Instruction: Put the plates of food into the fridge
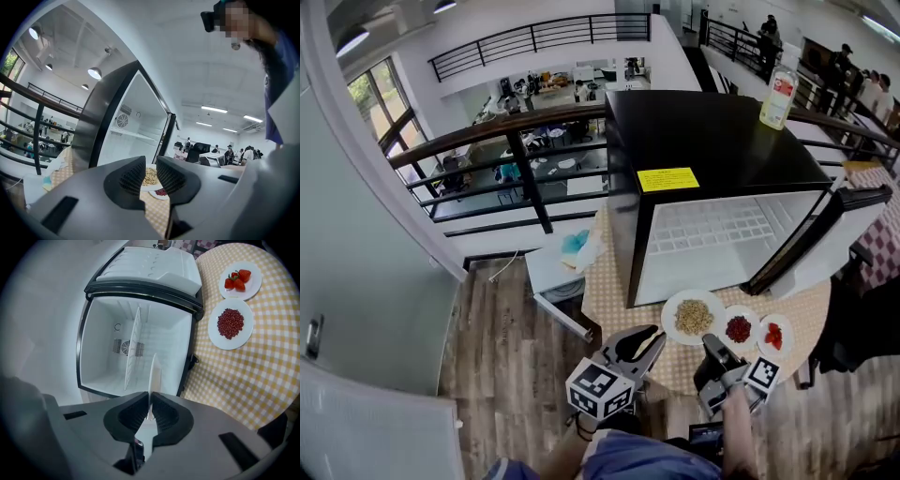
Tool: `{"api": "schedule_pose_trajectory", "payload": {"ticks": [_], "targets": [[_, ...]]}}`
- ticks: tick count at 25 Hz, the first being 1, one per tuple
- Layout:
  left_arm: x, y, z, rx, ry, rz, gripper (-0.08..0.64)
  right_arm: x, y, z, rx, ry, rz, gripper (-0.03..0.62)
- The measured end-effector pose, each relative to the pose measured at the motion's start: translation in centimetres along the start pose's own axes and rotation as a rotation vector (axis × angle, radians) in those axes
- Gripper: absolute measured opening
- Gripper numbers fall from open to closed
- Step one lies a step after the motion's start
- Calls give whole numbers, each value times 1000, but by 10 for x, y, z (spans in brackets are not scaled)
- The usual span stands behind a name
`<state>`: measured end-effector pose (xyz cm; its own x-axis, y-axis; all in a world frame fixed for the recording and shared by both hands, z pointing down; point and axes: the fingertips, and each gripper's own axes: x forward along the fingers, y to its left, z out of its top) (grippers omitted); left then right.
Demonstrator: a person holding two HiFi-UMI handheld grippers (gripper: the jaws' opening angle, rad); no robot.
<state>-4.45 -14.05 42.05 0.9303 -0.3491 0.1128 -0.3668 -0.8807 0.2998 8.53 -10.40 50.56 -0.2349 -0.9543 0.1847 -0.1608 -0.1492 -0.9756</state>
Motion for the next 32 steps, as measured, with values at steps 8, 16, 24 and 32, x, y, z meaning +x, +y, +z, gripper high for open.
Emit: {"api": "schedule_pose_trajectory", "payload": {"ticks": [8,16,24,32], "targets": [[14,15,-1,-11,16,-6,69,53,-21,21,43,17,-47,32],[21,8,-6,-26,25,52,69,104,-29,41,-18,141,-108,32],[24,2,-2,-43,-12,170,69,134,-49,41,-44,264,-171,31],[14,4,-4,-48,-19,271,69,154,-68,50,-36,251,-213,23]]}}
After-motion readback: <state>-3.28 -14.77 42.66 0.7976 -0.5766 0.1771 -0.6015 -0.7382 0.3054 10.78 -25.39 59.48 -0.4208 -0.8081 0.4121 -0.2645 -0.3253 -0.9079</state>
